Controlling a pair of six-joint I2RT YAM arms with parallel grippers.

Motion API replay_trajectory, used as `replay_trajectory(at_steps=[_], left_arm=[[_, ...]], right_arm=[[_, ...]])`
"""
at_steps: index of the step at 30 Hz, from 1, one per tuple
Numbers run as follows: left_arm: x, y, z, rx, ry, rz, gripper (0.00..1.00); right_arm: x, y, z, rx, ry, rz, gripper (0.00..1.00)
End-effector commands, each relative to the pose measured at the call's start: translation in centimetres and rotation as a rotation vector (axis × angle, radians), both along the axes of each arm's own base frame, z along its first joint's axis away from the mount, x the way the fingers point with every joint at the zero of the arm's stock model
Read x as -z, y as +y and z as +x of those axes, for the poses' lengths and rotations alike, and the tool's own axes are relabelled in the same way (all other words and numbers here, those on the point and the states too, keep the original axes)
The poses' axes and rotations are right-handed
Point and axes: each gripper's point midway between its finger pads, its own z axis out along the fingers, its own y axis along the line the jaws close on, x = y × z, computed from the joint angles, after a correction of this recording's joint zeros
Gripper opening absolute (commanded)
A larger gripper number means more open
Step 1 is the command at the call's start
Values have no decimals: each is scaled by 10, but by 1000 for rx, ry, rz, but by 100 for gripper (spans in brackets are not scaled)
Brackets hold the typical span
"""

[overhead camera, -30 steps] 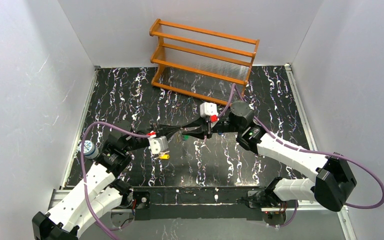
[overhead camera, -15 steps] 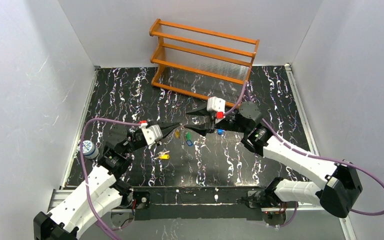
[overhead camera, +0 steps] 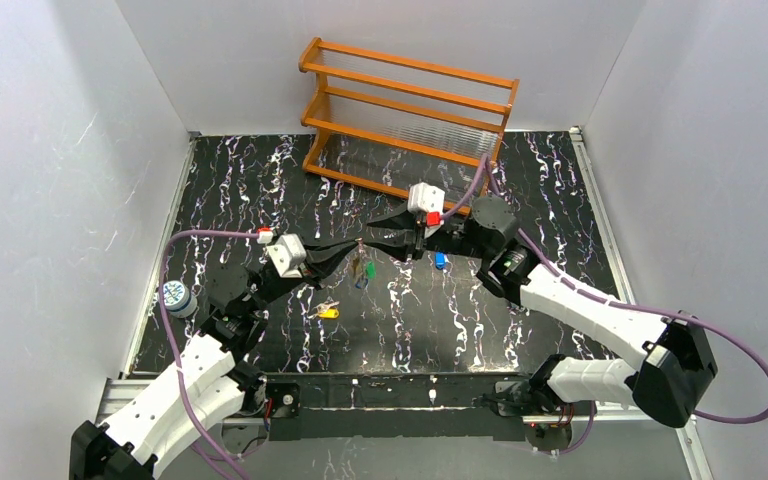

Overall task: Put the keys on the keyring
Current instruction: Adjust the keyring.

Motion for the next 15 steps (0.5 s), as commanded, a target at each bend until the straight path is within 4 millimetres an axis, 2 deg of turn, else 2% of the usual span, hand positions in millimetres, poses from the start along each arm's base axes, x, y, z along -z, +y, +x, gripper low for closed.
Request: replay_trajectory(at_steps=[1,12,13,15], left_arm=[[-20,-1,-7,25,-37,-63,0],[-17,-4,-9,50,-25,-55,0],[-16,-4,-9,52,-23,-55,0],[-16,-5,-9,54,-20,-54,0]], right_arm=[[-21,5,-6,-46,-21,30,42],[-18,9,-14,-109,-25,18,30],[-19,9,-15,-113,-30,19,28],[-19,9,-16,-118,-37,21,16]])
